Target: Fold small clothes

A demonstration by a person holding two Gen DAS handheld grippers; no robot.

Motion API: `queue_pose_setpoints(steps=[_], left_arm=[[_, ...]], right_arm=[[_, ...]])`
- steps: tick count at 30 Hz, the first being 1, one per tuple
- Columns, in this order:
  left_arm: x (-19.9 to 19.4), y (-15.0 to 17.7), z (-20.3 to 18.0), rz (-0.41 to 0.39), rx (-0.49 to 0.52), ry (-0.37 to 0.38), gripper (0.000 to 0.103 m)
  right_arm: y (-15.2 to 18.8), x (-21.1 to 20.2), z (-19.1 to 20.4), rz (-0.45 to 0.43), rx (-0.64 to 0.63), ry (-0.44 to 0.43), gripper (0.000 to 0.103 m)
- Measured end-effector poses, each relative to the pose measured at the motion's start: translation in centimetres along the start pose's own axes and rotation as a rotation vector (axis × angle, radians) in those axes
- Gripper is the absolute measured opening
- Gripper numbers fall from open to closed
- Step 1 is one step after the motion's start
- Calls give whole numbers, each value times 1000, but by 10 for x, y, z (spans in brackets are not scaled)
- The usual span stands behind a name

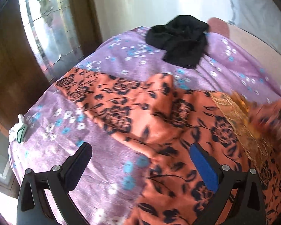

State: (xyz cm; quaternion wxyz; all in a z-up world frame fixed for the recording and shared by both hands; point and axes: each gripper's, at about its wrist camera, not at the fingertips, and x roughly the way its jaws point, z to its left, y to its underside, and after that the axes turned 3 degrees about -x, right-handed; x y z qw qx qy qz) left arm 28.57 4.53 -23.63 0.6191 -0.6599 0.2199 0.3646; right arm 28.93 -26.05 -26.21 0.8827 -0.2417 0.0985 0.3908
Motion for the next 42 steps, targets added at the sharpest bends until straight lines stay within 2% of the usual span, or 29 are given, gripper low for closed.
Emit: queue_pose_setpoints(steps=[1, 2, 3, 6, 9, 11, 13, 14, 15, 17, 19, 21, 24, 26, 27, 30, 32, 34, 35, 36, 37, 38, 40, 42], left_arm=[[1, -2, 4, 0, -13, -4, 103], [1, -3, 10, -3, -28, -10, 103], [1, -4, 13, -5, -39, -12, 103], [0, -7, 17, -15, -59, -2, 103], [-9, -5, 6, -46, -37, 52, 103], [-14, -2, -8, -67, 10, 82, 103], [-14, 1, -20, -54, 44, 123, 103], [-11, 1, -24, -37, 50, 154, 103], [-8, 3, -28, -24, 54, 176, 102], [1, 4, -38, 24, 67, 225, 90], [12, 4, -49, 78, 75, 266, 60], [28, 5, -58, 143, 76, 308, 47], [38, 7, -69, 162, 92, 323, 46], [42, 9, -80, 157, 136, 320, 56], [44, 12, -86, 163, 162, 320, 67], [49, 20, -102, 175, 225, 322, 68], [49, 24, -111, 171, 253, 334, 61], [46, 28, -118, 144, 288, 322, 46], [43, 27, -119, 130, 300, 322, 42], [42, 27, -120, 120, 309, 320, 33], [41, 27, -120, 105, 312, 327, 15], [41, 25, -120, 104, 307, 349, 8], [39, 23, -119, 111, 294, 395, 8], [33, 22, -118, 90, 303, 409, 7]], right_arm=[[9, 12, 3, 61, -16, -6, 36], [22, 18, 3, 106, -25, -19, 72], [27, 21, 7, 130, -40, -34, 93], [44, 4, 19, 128, -118, -49, 93], [30, -35, 21, 36, -106, -58, 93], [22, -73, 20, -75, -116, -8, 92], [24, -113, 14, -170, -138, 76, 91], [20, -127, 8, -202, -136, 110, 88], [18, -143, -1, -235, -123, 143, 80], [11, -170, -27, -279, -45, 167, 68], [2, -188, -54, -316, 38, 177, 61], [-3, -191, -68, -308, 71, 220, 56], [-14, -184, -84, -240, 111, 309, 55], [-19, -173, -86, -215, 106, 351, 55], [-22, -166, -85, -200, 105, 361, 55], [-28, -155, -87, -160, 109, 377, 55], [-28, -147, -90, -136, 117, 398, 55], [-27, -144, -94, -125, 129, 403, 55], [-26, -142, -97, -124, 133, 406, 55], [-26, -142, -101, -122, 142, 412, 55], [-25, -142, -104, -116, 152, 414, 55], [-25, -140, -107, -107, 165, 413, 55], [-23, -134, -120, -66, 206, 417, 55], [-19, -126, -132, -14, 248, 442, 56]])
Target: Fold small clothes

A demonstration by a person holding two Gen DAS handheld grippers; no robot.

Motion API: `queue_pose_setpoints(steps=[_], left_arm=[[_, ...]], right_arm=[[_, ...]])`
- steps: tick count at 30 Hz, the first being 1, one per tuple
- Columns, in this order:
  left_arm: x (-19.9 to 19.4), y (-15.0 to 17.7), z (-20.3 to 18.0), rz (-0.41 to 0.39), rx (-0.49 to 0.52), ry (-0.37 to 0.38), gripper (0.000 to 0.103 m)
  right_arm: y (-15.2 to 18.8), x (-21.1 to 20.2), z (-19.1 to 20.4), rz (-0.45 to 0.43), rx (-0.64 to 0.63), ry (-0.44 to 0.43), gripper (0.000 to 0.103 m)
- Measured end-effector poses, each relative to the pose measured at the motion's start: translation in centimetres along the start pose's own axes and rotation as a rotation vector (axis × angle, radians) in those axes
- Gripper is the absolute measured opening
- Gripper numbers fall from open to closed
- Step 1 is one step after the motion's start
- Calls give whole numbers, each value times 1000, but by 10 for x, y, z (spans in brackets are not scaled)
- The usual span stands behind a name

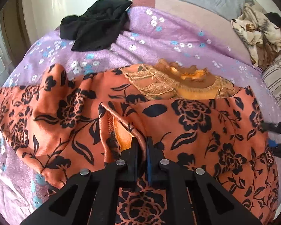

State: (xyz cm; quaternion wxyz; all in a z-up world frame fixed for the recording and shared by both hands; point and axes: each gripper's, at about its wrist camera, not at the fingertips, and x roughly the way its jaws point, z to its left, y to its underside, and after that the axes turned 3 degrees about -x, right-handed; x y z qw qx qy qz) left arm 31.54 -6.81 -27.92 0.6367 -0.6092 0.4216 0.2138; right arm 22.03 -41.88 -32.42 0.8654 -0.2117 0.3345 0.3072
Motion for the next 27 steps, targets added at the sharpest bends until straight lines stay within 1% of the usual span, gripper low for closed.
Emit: queue_pose_setpoints(steps=[4, 5, 8, 10, 14, 16, 18, 20, 23, 24, 25, 26, 27], left_arm=[[-7, -2, 2, -17, -9, 17, 5], [-9, -3, 5, -15, -20, 21, 5], [-12, -8, 20, -6, -80, 66, 5], [-18, -10, 29, -14, -111, 99, 5], [-30, -15, 42, -48, -136, 91, 3], [-33, -16, 49, -50, -162, 110, 3], [-35, -16, 55, -56, -178, 110, 3], [-32, -16, 58, -41, -188, 112, 3], [-21, -15, 64, 31, -231, 146, 4], [-16, -14, 66, 56, -251, 158, 8], [-11, -13, 70, 87, -279, 179, 19], [-9, -12, 72, 98, -296, 188, 26], [-7, -11, 74, 104, -312, 189, 39]], right_arm=[[-1, 4, -1, -3, -4, 1, 56], [-1, 4, -1, -2, -9, 4, 56], [-3, 0, -1, -6, -3, -5, 56], [-5, -9, 2, -45, -2, -28, 57], [-9, -40, 14, -185, -64, -112, 57], [-9, -42, 16, -211, -75, -132, 57], [-10, -35, 18, -197, -78, -127, 57], [-9, -27, 21, -183, -88, -122, 57], [-9, -23, 26, -185, -103, -143, 57], [-9, -24, 27, -188, -107, -144, 57], [-8, -22, 29, -187, -112, -139, 57], [-7, -20, 31, -181, -117, -130, 57], [-6, -19, 31, -175, -120, -120, 57]])
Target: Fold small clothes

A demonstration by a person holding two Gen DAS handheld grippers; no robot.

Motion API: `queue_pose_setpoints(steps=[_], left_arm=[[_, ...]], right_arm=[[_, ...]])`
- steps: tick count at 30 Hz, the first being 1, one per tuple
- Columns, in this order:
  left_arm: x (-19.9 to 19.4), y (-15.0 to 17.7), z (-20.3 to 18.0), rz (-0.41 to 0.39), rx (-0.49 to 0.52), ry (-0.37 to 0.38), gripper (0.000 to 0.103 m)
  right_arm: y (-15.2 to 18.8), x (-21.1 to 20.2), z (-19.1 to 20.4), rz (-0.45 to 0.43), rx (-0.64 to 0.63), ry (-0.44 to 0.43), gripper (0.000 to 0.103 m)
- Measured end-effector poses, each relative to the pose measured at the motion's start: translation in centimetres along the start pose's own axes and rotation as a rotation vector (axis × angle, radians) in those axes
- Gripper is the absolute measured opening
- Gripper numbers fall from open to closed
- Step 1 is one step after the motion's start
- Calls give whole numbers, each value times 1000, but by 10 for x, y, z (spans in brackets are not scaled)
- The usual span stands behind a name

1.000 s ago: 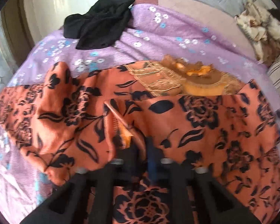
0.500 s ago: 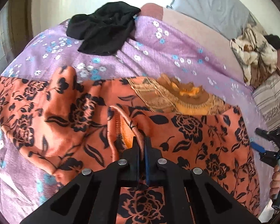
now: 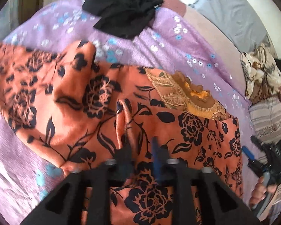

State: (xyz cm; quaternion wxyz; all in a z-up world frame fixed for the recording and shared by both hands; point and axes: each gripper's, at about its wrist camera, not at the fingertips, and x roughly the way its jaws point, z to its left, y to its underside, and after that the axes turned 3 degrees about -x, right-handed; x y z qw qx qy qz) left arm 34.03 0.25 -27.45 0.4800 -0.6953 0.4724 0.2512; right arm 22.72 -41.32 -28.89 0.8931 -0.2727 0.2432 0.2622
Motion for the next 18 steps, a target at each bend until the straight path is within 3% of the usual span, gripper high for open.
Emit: queue_pose_setpoints(steps=[1, 5, 6, 7, 8, 15, 18], left_arm=[[1, 0, 1, 0, -9, -4, 42], [3, 4, -3, -10, 16, 13, 41], [5, 6, -6, -9, 33, 9, 35], [7, 7, -8, -7, 46, -2, 11], [11, 8, -10, -1, 58, -30, 1], [-7, 6, -10, -109, 65, -120, 3], [-11, 3, -5, -107, 62, -129, 3]], right_arm=[[1, 1, -2, 7, 0, 9, 57], [3, 8, -8, 39, 27, 33, 57], [4, 8, -9, 39, 27, 34, 57], [4, 8, -8, 36, 23, 35, 57], [4, 7, -7, 31, 18, 34, 57], [4, -3, 4, -32, -15, -19, 57], [5, 1, 5, -19, -23, -21, 57]])
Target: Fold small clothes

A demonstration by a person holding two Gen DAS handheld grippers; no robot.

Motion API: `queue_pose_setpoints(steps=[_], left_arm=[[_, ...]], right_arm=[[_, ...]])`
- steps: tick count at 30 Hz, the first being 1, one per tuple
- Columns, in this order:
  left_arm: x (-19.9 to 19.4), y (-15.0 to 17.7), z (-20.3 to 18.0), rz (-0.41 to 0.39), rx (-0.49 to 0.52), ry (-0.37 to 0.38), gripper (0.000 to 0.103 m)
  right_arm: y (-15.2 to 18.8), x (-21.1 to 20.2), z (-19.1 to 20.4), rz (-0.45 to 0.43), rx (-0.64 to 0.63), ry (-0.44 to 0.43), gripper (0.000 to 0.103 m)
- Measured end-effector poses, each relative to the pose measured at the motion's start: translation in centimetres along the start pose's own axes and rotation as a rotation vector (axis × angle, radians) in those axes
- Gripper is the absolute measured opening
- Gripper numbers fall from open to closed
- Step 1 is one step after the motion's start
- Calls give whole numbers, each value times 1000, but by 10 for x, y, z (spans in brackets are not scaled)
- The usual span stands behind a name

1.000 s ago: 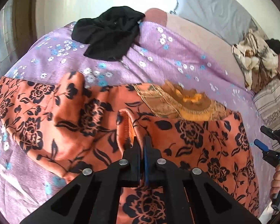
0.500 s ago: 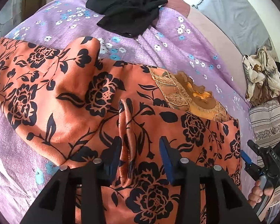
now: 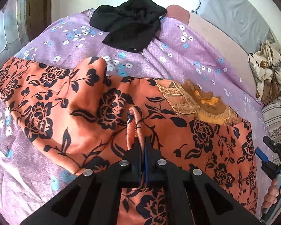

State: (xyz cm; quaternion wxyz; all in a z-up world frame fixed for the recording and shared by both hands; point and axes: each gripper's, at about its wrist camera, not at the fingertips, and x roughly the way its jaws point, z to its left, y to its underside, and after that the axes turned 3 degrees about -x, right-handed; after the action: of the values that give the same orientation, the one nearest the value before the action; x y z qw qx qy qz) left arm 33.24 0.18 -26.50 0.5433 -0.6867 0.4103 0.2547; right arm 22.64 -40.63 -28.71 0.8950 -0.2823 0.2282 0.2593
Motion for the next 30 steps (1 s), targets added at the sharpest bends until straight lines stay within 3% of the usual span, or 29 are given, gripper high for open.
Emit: queue_pose_setpoints(steps=[2, 4, 7, 11, 14, 16, 18, 21, 23, 25, 26, 27, 28, 30], left_arm=[[1, 0, 2, 3, 11, -37, 3], [4, 0, 5, 29, 9, -26, 3], [11, 2, 6, 62, 24, -60, 3], [10, 6, 11, 63, 24, -84, 3], [-2, 5, 13, 14, 30, -89, 3], [-8, 5, 16, -6, 27, -96, 3], [-8, 4, 20, -4, 13, -96, 3], [-4, 3, 30, 32, -28, -61, 4], [-5, 0, 39, 52, -66, -43, 7], [-16, -7, 53, 14, -119, -47, 7], [-27, -11, 64, -29, -140, -57, 9], [-37, -16, 76, -73, -162, -90, 25], [-48, -19, 90, -120, -194, -137, 52], [-68, -23, 128, -215, -305, -232, 68]], right_arm=[[2, 7, -2, 25, 13, 0, 57], [5, 17, -8, 72, 39, -3, 57], [11, 37, -19, 174, 54, 106, 55], [10, 32, -11, 143, 31, 92, 56], [8, 17, 7, 48, -10, -35, 56], [9, 13, 19, 16, -51, -88, 65], [12, 24, 27, 59, -73, -62, 80], [27, 61, 15, 228, -52, 45, 80], [28, 60, 18, 191, -82, 51, 80], [26, 55, 25, 187, -87, 17, 81], [26, 52, 27, 176, -78, -21, 81], [26, 49, 28, 165, -78, -36, 81], [27, 47, 30, 159, -88, -32, 81], [29, 46, 33, 153, -106, -13, 81]])
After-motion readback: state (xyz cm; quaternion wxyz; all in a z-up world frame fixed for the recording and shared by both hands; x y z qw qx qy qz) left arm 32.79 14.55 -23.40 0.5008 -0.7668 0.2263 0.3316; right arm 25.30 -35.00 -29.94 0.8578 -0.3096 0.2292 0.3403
